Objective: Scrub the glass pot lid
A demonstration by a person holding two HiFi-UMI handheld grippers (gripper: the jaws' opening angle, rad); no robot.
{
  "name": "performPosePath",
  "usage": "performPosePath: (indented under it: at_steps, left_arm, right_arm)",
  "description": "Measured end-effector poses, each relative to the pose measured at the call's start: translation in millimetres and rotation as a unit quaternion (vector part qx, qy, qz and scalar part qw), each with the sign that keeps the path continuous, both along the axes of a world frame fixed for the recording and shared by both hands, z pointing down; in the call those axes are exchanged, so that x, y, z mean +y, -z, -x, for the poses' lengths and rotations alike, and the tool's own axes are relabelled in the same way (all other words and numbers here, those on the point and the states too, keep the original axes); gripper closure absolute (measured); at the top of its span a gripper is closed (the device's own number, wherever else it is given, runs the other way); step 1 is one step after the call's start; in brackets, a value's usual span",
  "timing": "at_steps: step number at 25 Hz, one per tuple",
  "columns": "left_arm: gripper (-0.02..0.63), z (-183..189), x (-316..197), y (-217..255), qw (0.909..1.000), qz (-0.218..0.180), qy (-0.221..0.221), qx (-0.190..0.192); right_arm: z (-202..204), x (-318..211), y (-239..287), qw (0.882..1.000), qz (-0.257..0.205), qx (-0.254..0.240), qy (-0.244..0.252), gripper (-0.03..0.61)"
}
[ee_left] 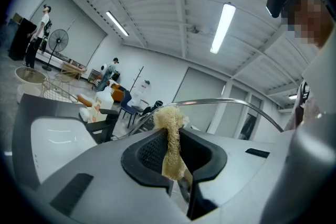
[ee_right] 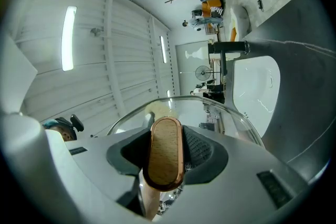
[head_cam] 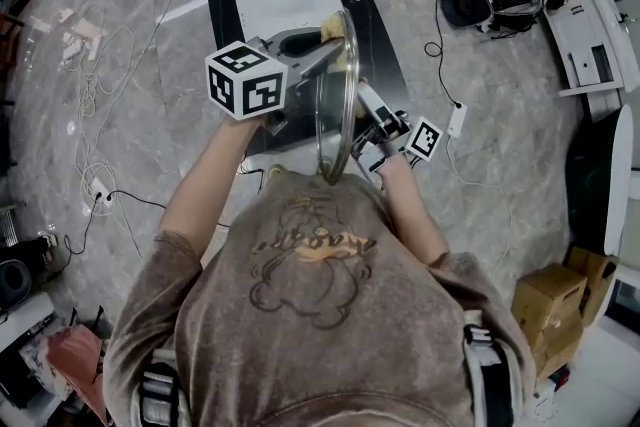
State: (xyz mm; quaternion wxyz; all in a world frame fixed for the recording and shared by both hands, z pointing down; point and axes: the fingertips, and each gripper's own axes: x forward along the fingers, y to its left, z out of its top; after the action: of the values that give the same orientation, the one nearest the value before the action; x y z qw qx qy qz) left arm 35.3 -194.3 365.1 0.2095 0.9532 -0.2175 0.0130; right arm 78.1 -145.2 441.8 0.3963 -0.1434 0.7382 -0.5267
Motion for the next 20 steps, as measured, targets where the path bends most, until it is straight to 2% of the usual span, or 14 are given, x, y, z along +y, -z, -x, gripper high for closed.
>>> performPosePath:
  at_steps: [5,11,20]
  left_arm:
    - [0.54,0.4,-4.8,-11.1,1.0,0.0,0.001,0.001]
    - [0.541,1.1,-13.2,-37.8,0.9997,0.009,0.009,-0.021]
    - [0.541,5.7,-24.9,-95.3,0.9953,0.021,0.013,-0.094]
  right_arm:
    - [-0.3,6.2,2.2,1.0,0.001,-0.004,0.001,0.407]
    - [-0.1,10.2,4.7,1.0,-0.002,-0.017,-0.001,0.407]
    - [0.4,12.5,6.1,1.0,-0.001,-0.016,-0.005,0.407]
